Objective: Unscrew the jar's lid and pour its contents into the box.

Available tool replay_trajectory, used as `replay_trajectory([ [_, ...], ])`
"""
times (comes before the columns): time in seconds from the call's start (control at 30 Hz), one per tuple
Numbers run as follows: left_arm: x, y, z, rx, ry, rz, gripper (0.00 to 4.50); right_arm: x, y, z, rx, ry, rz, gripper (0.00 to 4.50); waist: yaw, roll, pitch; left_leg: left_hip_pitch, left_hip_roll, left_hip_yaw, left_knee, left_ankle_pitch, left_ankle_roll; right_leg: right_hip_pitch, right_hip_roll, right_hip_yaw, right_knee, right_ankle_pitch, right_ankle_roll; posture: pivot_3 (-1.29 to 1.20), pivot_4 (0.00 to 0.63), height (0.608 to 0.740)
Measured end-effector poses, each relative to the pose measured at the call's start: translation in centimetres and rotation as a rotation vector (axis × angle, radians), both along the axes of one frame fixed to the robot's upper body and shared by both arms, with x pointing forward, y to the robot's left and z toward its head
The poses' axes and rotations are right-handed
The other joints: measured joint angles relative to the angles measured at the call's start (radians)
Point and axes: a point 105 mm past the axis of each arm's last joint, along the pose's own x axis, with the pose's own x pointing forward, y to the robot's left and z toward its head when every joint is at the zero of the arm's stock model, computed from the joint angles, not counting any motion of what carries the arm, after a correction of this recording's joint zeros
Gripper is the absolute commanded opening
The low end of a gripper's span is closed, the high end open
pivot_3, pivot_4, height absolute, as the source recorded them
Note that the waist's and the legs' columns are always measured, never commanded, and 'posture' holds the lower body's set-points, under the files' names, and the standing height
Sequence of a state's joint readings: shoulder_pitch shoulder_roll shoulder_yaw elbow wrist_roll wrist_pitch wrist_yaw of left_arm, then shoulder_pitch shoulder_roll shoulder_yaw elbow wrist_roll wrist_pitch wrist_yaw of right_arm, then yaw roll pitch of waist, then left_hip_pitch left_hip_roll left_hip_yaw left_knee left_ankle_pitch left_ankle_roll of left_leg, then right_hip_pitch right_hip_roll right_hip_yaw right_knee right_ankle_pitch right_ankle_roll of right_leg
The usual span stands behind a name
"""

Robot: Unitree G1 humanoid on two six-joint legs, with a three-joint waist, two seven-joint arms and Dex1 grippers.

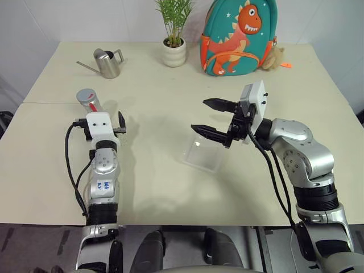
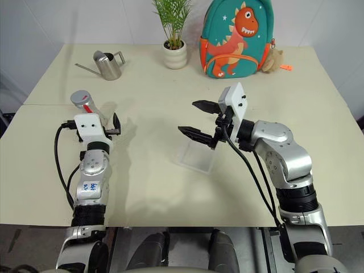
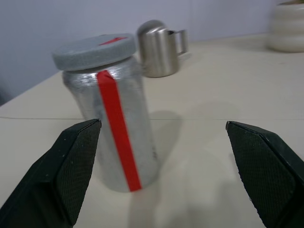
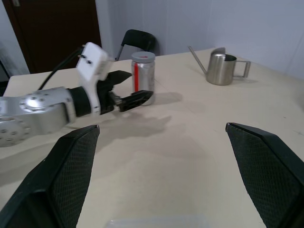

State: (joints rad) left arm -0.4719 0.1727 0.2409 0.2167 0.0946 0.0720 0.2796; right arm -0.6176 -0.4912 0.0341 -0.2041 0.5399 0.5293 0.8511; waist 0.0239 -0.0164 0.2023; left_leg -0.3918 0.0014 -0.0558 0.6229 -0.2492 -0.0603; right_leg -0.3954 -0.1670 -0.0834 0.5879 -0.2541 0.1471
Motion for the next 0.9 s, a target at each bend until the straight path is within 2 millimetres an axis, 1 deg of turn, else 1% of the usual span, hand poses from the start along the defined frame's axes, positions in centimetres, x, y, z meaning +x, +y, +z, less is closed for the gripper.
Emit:
replay_trajectory([
  [0.07,0.1,0.5,0.5,0.005,-0.020,0.040,4.48,0.0,-0.1,0.0,0.002,0.000,-0.011,4.50,0.000,0.000,0.000,0.000,0.000,0.001,0.000,0.000,0.000,0.000,0.000,0.001,0.000,0.000,0.001,0.00,0.150,0.740],
  [0.17,0.5,0.7,0.9,0.001,-0.034,0.062,4.48,0.1,-0.1,-0.1,0.005,0.002,-0.023,4.50,0.001,0.000,0.000,0.000,0.000,0.001,0.001,0.000,0.000,0.000,0.000,0.002,0.000,0.001,0.001,0.00,0.150,0.740],
  [0.37,1.8,0.6,0.6,-0.011,-0.021,0.065,4.48,0.2,-0.3,-0.1,0.011,0.001,-0.041,4.50,0.001,0.000,0.000,0.000,0.000,0.003,0.003,-0.003,0.003,0.000,0.000,0.003,0.000,0.001,0.002,0.00,0.150,0.740],
  [0.53,3.1,1.6,0.9,-0.004,-0.016,0.071,4.48,0.2,-0.4,-0.1,0.014,-0.003,-0.050,4.50,-0.001,0.000,0.000,0.000,0.000,0.005,0.004,-0.003,0.003,0.000,0.000,0.005,0.000,0.001,0.003,0.00,0.150,0.740],
  [0.7,3.8,3.0,0.4,0.002,0.007,0.093,4.48,0.2,-0.5,-0.3,0.017,0.002,-0.062,4.50,-0.001,0.000,0.000,0.000,0.000,0.007,0.004,-0.004,0.002,0.000,0.000,0.006,-0.001,0.002,0.003,0.00,0.150,0.740],
  [0.9,4.3,3.4,0.6,0.001,-0.001,0.096,4.48,0.2,-0.6,-0.4,0.018,0.003,-0.072,4.50,0.000,0.000,0.000,0.000,0.000,0.008,0.005,-0.005,0.002,0.000,0.000,0.006,-0.003,0.002,0.004,0.00,0.150,0.740],
])
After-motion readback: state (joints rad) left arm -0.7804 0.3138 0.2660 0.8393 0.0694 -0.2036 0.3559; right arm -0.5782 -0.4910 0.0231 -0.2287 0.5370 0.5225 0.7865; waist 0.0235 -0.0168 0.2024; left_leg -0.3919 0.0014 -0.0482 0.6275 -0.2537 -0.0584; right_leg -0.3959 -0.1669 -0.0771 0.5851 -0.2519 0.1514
